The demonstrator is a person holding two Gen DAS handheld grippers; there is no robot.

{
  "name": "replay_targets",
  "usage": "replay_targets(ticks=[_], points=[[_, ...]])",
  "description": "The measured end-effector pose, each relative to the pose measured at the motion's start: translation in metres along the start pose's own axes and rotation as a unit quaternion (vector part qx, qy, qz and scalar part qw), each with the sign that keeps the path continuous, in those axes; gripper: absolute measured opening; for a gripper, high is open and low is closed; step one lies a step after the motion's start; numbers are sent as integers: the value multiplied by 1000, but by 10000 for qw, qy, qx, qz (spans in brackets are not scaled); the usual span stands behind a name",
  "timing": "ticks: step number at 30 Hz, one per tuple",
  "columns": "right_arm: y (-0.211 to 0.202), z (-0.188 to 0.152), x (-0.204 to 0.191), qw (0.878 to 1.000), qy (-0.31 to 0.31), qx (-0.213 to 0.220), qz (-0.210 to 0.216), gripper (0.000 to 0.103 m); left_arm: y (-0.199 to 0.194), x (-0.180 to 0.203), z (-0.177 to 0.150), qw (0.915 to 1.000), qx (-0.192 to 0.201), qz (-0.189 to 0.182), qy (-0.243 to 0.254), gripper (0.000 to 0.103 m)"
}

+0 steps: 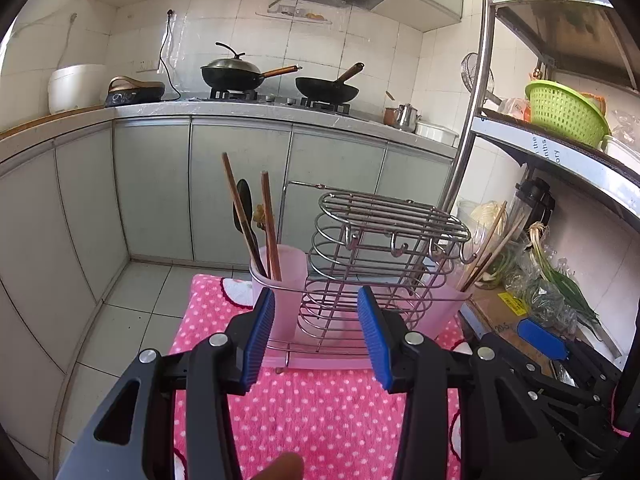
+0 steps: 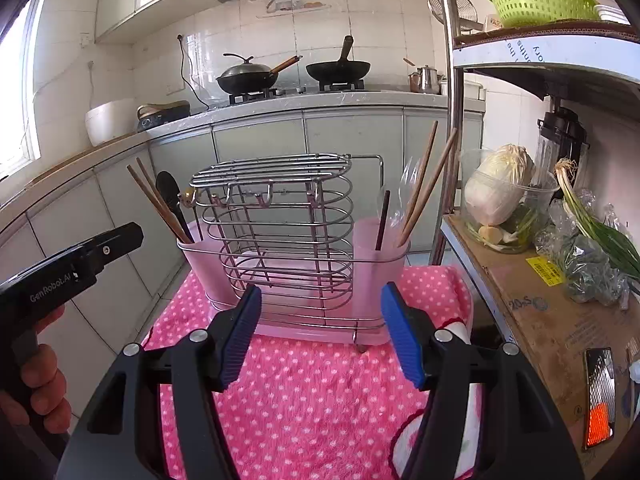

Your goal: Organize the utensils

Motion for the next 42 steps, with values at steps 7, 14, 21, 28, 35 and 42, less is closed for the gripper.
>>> replay_targets(ticks=[7,14,21,28,35,42], points=[[0,-8,-2,10000,15,-95,-9,63,1,2,-17,9999,-123,73,40,42],[3,-15,-1,9998,16,-181,-13,63,2,5,-24,9997,-175,139,95,42],[5,-19,-1,9997,-1,-246,-23,63,5,7,-30,9994,-254,169,137,42],[8,-23,-2,9995,-17,-302,-24,63,7,6,-35,9992,-313,199,139,42],[10,-27,-2,9994,-32,-358,-27,63,11,3,-42,9988,-418,209,136,42],[14,-30,-1,9993,-11,-382,-17,63,15,3,-47,9984,-488,221,168,42]])
Point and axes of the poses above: each gripper's, at about its wrist camera, not at the fingertips, and y roughly the way its jaws point, x to its right, z to its top, the point moved 8 cm from there along y, roughly the way its jaws point, and after that the axes turned 11 degrees about -y, right-handed, at the moved point
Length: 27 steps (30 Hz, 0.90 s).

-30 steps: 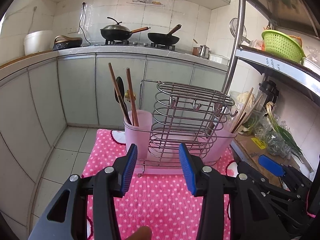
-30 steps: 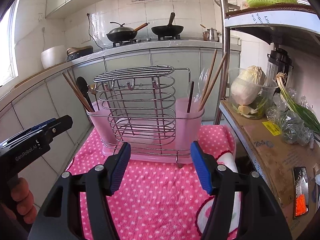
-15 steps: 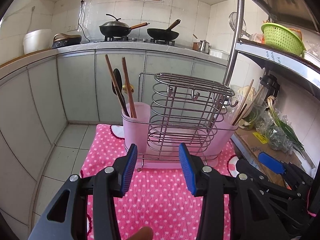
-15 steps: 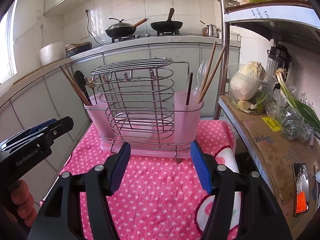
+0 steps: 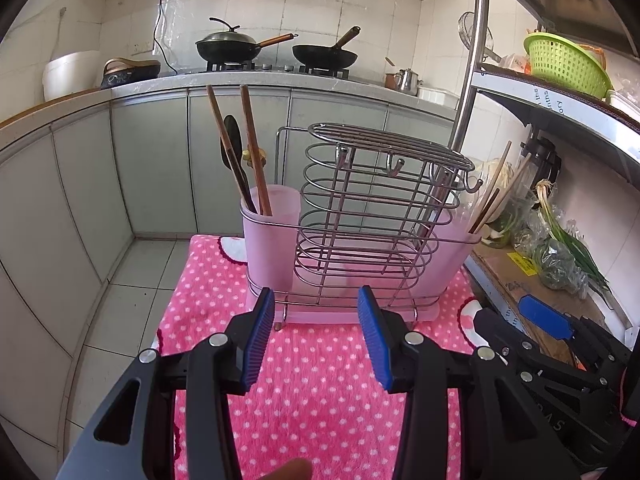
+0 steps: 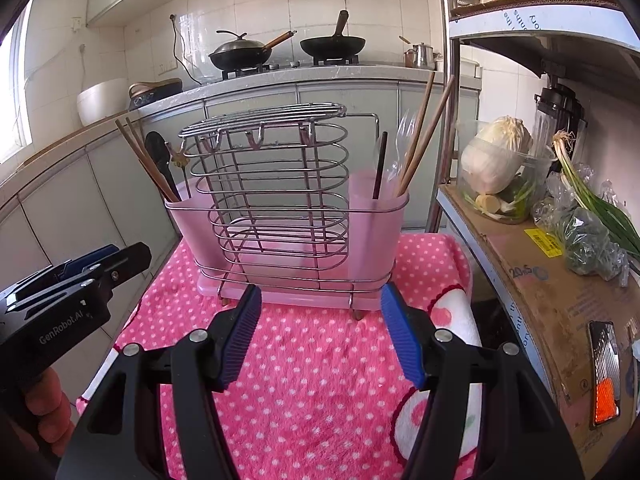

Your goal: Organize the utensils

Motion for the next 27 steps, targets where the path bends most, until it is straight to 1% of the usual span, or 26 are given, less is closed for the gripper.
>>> replay_targets(ticks=[27], points=[[19,-15,8,9996,177,-203,47,63,25,0,-24,9994,-312,34,151,42]])
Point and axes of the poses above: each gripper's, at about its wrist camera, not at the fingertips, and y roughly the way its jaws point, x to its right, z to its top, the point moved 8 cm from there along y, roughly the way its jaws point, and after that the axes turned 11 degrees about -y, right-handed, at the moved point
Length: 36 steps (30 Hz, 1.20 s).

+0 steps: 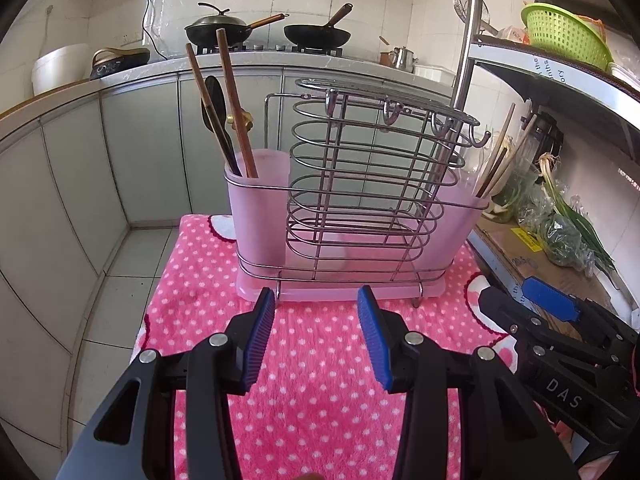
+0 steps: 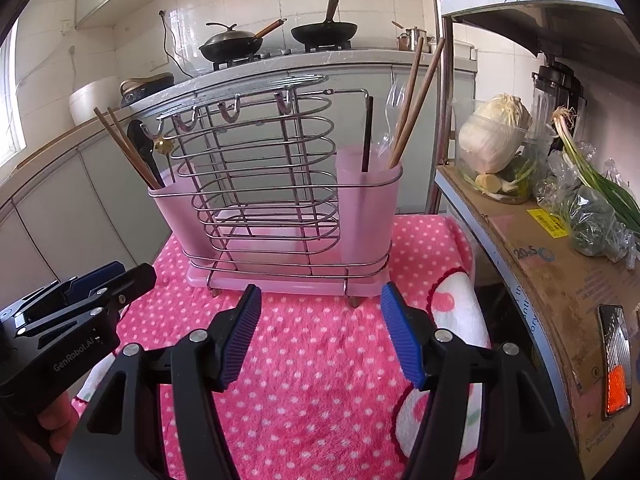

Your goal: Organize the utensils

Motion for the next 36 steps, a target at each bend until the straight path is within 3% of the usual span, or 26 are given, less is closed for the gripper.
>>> replay_targets(ticks=[36], points=[[14,-5,0,9999,-35,-159,46,63,11,-2,-9,9999,-146,14,38,42]])
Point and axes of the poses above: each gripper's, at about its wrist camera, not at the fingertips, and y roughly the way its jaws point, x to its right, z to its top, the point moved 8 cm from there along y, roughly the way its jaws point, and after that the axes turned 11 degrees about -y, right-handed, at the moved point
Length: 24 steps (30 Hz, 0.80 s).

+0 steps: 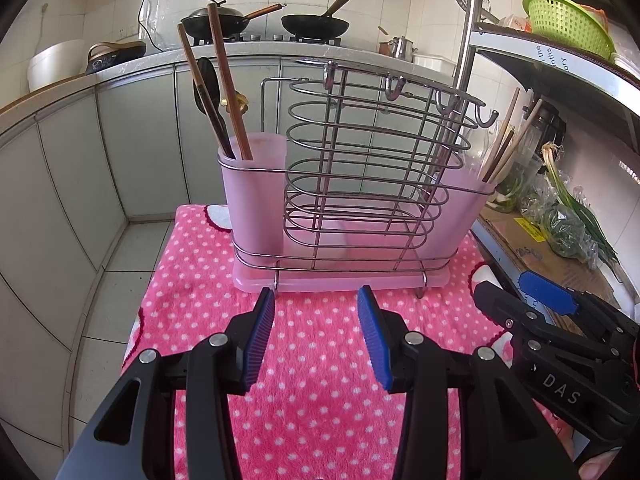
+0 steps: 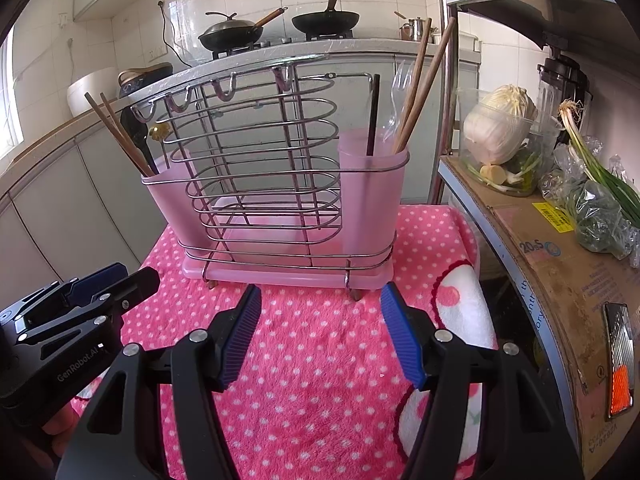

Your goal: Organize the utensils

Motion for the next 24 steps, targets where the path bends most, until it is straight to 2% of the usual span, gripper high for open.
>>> replay_targets(ticks=[24], points=[[8,-5,3,10000,2,-86,-12,63,10,-3,-5,9999,-118,-6,15,42]])
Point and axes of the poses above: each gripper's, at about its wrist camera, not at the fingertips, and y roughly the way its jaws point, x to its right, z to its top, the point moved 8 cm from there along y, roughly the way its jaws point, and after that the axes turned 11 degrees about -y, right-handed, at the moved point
